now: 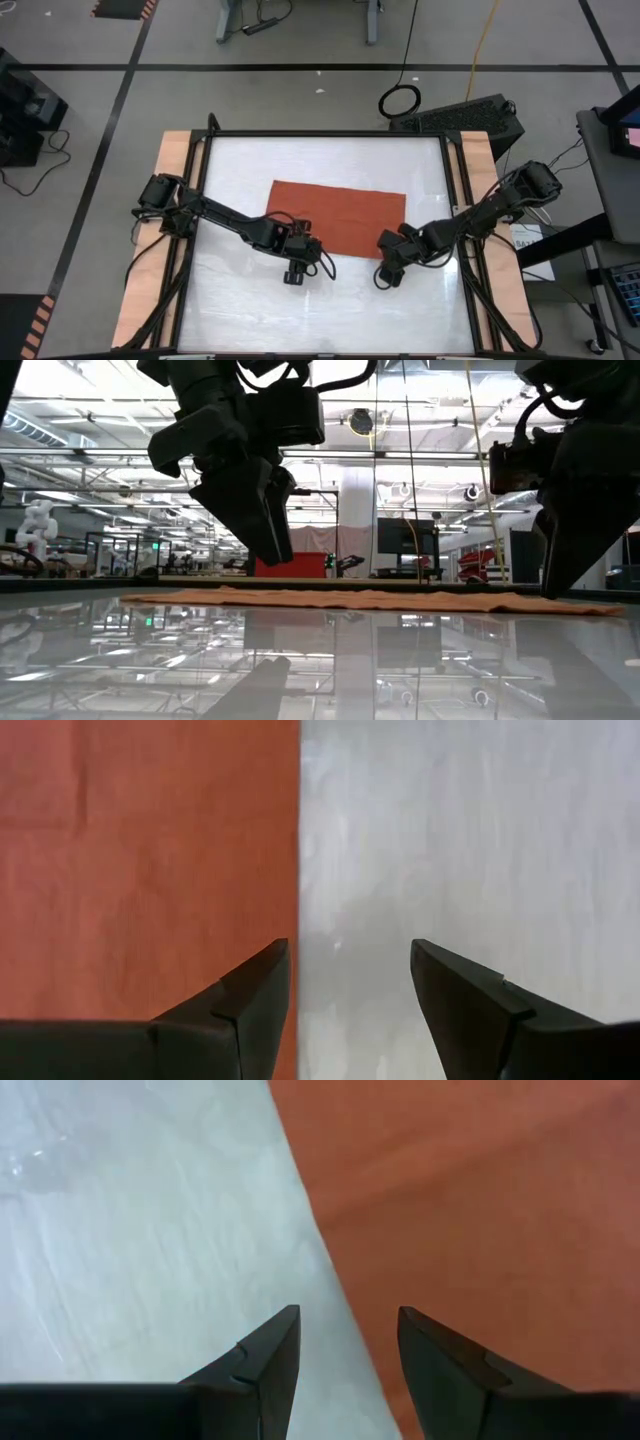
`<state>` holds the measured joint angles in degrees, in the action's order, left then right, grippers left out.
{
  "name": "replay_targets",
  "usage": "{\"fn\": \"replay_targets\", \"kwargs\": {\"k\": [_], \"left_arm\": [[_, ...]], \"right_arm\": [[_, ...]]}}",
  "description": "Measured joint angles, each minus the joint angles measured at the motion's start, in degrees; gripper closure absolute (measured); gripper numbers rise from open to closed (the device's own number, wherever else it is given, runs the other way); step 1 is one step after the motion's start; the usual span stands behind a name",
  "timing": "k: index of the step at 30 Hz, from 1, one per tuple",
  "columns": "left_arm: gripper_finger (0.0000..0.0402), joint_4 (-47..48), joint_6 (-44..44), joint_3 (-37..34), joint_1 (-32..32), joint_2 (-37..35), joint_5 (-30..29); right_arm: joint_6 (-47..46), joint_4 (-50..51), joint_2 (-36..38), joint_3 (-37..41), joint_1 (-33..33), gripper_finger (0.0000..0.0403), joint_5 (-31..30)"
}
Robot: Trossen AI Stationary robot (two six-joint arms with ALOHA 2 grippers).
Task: Roll towel into tight, uniform cylinder
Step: Roll the kitchen towel
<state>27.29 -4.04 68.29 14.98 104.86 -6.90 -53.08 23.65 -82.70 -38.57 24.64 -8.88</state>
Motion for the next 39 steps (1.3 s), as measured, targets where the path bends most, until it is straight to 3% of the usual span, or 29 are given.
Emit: {"fn": "replay_targets", "kwargs": {"k": [24,33,39], "left_arm": [[0.0188,0.05,-0.01,0.0,0.0,0.0,0.01],[0.0188,0.05,0.01,0.0,0.0,0.0,0.0],[0.0188,0.06,0.01,0.0,0.0,0.0,0.0]], "right_arm": [[1.69,2.61,3.04,-0.04,1.34,0.0243,-0.25],[3.68,5.03,10.3,-0.04,1.34,0.0243,-6.41],[9.99,4.62,12.22,-0.04,1.19,0.0243,-8.25]]}}
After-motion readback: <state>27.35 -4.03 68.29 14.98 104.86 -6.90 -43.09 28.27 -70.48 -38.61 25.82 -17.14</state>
